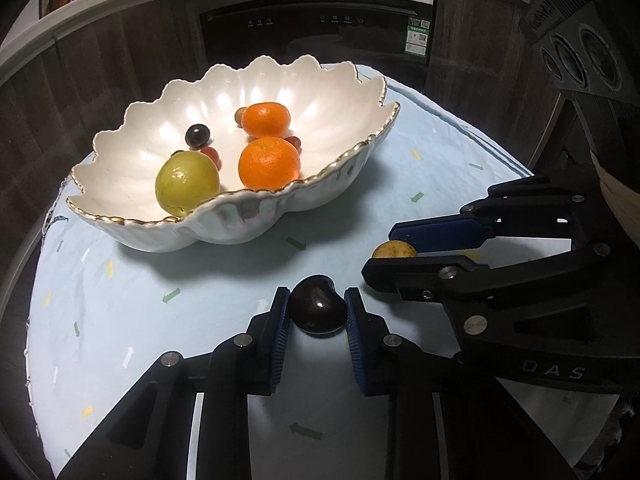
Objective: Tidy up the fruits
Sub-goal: 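Grasp the dark plum with the left tool while the right tool grasps the brown round fruit, then carry the dark plum and brown fruit over the white bowl with both tools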
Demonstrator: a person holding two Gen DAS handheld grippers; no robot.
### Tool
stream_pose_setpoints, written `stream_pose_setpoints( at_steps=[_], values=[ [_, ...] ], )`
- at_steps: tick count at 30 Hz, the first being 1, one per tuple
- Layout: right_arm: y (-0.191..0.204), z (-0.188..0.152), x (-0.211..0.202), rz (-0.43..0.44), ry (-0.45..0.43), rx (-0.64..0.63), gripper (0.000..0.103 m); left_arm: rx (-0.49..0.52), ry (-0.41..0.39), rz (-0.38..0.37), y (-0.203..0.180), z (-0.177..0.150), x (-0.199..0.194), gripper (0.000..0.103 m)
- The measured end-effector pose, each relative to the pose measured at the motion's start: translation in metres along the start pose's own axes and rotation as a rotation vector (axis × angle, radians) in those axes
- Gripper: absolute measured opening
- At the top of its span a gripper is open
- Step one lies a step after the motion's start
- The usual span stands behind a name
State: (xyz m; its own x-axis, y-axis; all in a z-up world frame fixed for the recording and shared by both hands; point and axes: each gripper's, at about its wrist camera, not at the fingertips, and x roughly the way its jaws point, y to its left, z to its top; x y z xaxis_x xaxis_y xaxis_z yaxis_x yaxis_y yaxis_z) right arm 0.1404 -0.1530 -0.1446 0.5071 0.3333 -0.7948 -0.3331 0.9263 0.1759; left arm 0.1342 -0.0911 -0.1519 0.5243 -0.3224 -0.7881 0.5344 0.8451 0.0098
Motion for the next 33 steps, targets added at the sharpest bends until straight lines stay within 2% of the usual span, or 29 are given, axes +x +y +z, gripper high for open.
stream_pose_setpoints(
  at_steps=[24,33],
  values=[
    [0.023,0.009,-0.051,-0.058,-0.097,-0.037,0.027,-0.046,-0.102,0.029,0.009,0.008,-0.053,0.027],
    [0.035,0.016,-0.065,-0.089,-0.125,-0.050,0.027,-0.090,-0.109,0.040,0.018,0.008,-0.066,0.027]
  ],
)
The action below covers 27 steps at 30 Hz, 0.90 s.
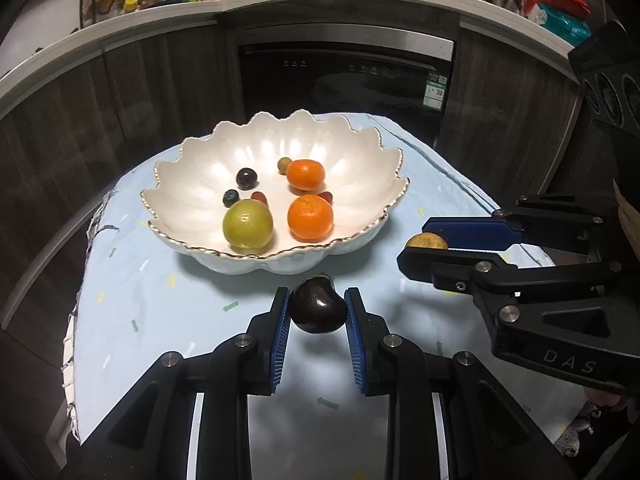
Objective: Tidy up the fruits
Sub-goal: 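Carry the dark plum and brown fruit over the white bowl with both tools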
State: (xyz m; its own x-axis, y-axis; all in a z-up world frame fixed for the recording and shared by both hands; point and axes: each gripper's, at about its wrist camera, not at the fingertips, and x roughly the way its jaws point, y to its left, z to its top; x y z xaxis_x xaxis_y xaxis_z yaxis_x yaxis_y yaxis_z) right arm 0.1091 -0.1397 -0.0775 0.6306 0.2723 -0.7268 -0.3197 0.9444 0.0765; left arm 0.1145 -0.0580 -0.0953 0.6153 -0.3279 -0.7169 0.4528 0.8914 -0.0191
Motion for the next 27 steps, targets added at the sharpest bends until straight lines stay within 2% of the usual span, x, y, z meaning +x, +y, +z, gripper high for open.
stream_pose_setpoints(
  at_steps=[11,27],
  values=[
    [0.008,0.013,-0.010,-0.027,-0.029,0.001,0.027,-0.079,0.005,0.022,0.020,0.008,-0.013,0.027],
    [0.009,0.048,-0.015,-0.070,-0.074,0.004,0.027,-0.118,-0.025,0.053,0.046,0.038,-0.018,0.028]
  ],
)
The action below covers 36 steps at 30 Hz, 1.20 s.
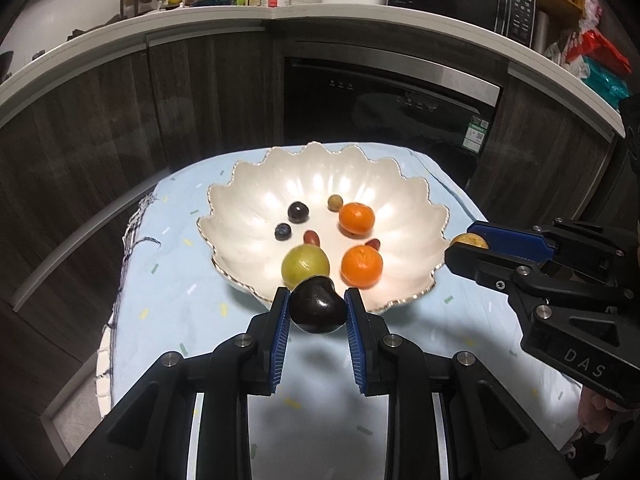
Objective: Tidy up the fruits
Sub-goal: 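Carry the dark plum and brown fruit over the white bowl with both tools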
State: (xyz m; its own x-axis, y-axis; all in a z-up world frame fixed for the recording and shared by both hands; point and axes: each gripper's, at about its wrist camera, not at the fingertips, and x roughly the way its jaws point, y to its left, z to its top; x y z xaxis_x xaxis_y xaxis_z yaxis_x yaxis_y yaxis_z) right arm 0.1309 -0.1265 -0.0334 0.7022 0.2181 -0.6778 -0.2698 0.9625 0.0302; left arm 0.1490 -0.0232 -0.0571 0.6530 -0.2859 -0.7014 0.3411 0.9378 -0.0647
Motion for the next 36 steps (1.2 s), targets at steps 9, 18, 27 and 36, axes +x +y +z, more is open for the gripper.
stream_pose_setpoints(
  at_steps=[9,18,27,36],
  values=[
    [-0.009,0.019,0.005,-0.024,-0.015,0.024,0.027,-0.014,-0.013,0.014,0.009,0.021,0.007,0.028],
    [-0.025,0.036,0.016,-0.054,-0.023,0.062,0.027,-0.028,-0.023,0.029,0.018,0.040,0.018,0.028],
    [-0.041,0.047,0.033,-0.082,-0.008,0.105,0.027,-0.044,-0.020,0.045,0.027,0.056,0.035,0.028],
    [-0.057,0.054,0.053,-0.137,0.011,0.148,0.027,-0.067,-0.004,0.059,0.038,0.066,0.056,0.028]
  ],
)
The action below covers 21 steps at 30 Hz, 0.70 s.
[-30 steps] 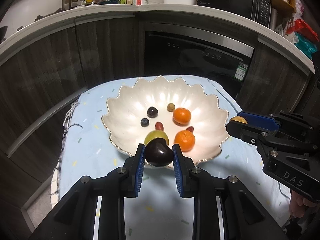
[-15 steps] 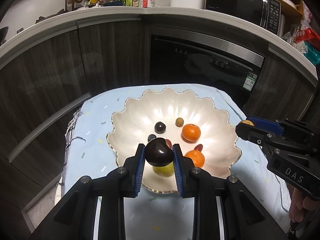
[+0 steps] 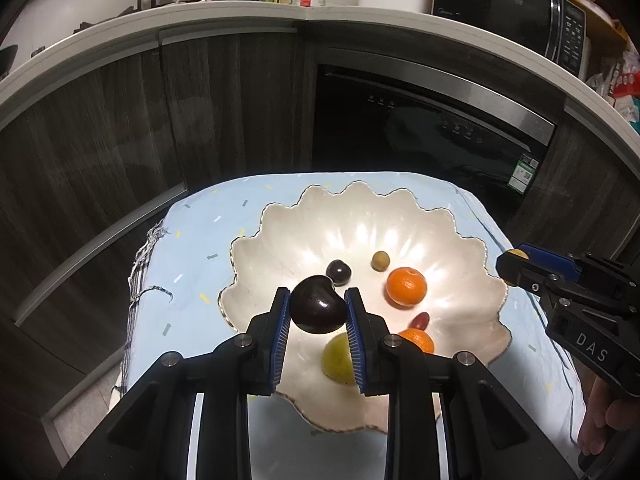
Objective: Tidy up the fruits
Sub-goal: 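Carry the dark plum and brown fruit over the white bowl with both tools, then open both tools to drop the plum and brown fruit into the bowl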
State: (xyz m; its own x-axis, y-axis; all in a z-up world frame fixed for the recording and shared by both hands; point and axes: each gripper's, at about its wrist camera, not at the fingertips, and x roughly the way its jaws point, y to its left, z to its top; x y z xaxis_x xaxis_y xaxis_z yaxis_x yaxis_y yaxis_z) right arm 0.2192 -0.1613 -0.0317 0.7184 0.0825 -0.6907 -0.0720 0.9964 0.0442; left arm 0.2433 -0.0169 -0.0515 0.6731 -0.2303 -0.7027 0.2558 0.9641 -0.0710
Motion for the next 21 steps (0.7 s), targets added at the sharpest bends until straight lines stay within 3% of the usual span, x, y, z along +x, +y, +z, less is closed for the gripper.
stream_pose_setpoints(
  at_steps=[19,21],
  values=[
    [-0.016,-0.002,0.032,-0.116,0.078,0.055,0.027,-0.023,0.065,0.026,0.009,-0.001,0.029,0.029],
    [-0.016,-0.003,0.031,-0.122,0.080,0.055,0.028,-0.025,0.064,0.033,0.009,-0.001,0.028,0.044]
  ],
)
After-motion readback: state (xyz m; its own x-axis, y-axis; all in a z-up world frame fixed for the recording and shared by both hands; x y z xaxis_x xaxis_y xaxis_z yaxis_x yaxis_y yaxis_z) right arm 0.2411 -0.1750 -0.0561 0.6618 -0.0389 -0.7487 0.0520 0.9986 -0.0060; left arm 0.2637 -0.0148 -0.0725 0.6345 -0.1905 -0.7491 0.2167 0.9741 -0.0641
